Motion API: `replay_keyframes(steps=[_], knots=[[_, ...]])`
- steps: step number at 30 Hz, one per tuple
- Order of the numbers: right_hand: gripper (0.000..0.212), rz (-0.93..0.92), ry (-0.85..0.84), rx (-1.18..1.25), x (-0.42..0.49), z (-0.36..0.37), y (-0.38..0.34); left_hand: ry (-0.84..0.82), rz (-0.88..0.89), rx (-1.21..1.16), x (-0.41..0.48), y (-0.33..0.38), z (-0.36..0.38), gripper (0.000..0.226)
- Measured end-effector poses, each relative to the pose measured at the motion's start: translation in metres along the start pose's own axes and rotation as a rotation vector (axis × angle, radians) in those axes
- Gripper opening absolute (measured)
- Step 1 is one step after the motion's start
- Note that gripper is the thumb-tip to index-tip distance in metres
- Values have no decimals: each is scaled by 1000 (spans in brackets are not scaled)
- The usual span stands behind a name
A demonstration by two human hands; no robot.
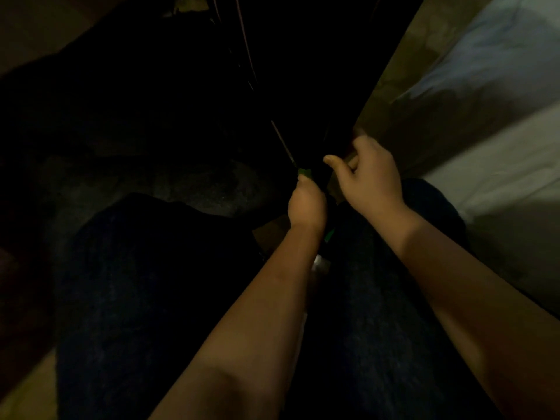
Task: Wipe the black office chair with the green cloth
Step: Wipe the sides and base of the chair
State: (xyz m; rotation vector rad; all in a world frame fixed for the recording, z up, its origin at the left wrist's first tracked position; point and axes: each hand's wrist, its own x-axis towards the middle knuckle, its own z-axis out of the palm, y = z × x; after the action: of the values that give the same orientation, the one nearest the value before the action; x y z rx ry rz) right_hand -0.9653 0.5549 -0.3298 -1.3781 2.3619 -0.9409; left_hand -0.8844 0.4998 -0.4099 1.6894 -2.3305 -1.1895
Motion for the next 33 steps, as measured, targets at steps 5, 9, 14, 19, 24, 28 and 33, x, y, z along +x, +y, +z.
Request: replay_keyframes(steps=[5,9,14,19,24,28,33], knots=[[28,3,-23,6,0,-1,3,-104,-72,28,-18,-41,19,25],[24,8,-17,31,1,1,4,-7,-238,-124,-28,-64,24,25],[27,-1,-14,31,2,-2,1,52,-250,-285,-24,-42,22,23],[28,-11,-10,35,1,-2,0,53,-526,-571,-16,-35,27,33],[26,-9,-14,36,2,-3,-1,-37,-691,-1019,-14,-21,25,40],[20,0,-50,71,3,-6,-1,-14,-484,-1039,-23,-12,23,32],[29,10,-51,64,4,-4,0,71,-251,-800,-24,-10,20,35]])
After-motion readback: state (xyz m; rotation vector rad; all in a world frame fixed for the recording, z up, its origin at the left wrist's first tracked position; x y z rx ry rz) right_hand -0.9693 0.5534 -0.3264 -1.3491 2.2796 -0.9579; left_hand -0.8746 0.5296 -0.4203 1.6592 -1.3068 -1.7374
